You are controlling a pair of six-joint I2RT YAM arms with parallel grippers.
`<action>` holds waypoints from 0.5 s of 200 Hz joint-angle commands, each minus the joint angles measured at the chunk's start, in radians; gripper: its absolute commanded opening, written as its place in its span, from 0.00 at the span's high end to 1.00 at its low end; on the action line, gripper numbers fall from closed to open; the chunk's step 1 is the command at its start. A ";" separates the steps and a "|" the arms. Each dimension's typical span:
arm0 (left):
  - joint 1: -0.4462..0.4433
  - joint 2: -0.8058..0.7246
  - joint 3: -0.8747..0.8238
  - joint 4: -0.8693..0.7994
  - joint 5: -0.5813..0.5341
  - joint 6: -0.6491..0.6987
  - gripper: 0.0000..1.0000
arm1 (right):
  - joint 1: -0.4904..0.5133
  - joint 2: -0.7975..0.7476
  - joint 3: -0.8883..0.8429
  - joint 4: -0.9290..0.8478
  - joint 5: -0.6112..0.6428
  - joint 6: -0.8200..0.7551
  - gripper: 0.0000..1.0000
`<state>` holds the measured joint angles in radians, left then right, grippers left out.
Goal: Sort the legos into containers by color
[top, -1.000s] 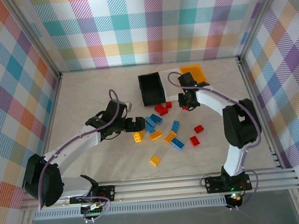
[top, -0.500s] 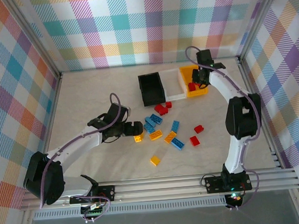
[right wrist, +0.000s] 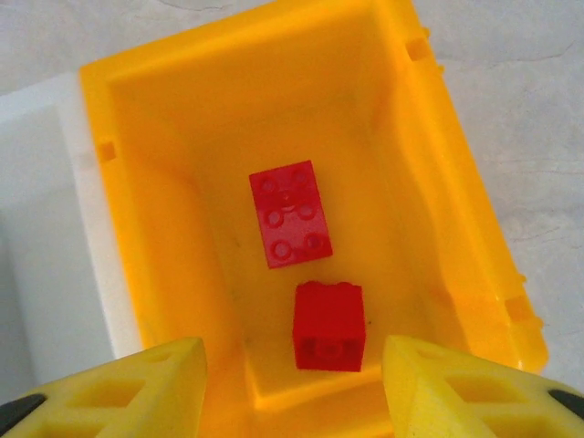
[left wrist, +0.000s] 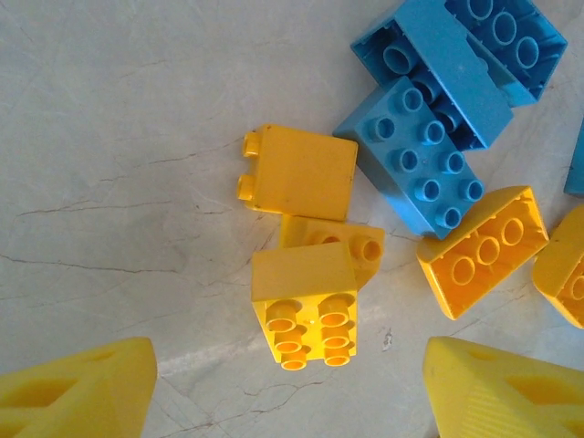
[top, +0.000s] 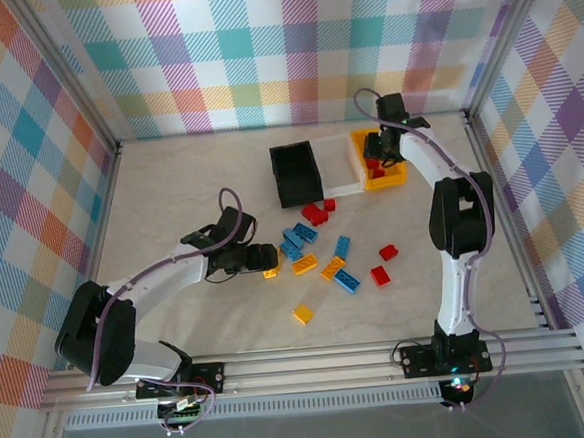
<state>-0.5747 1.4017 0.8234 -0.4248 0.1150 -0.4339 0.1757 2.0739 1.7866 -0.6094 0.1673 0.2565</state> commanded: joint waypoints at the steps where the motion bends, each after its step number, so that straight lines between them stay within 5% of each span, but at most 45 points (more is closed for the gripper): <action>1: -0.016 0.013 -0.021 0.025 0.011 -0.027 0.26 | 0.031 -0.183 -0.131 0.025 -0.059 0.032 0.46; 57: -0.051 0.086 0.002 0.062 -0.015 -0.040 0.31 | 0.154 -0.487 -0.546 0.124 -0.176 0.090 0.44; 100: -0.054 0.144 0.018 0.072 -0.050 -0.047 0.39 | 0.190 -0.623 -0.679 0.130 -0.215 0.102 0.44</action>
<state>-0.6205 1.5238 0.8162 -0.3618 0.0990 -0.4641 0.3504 1.5169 1.1488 -0.5083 0.0006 0.3344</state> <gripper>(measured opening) 0.626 0.556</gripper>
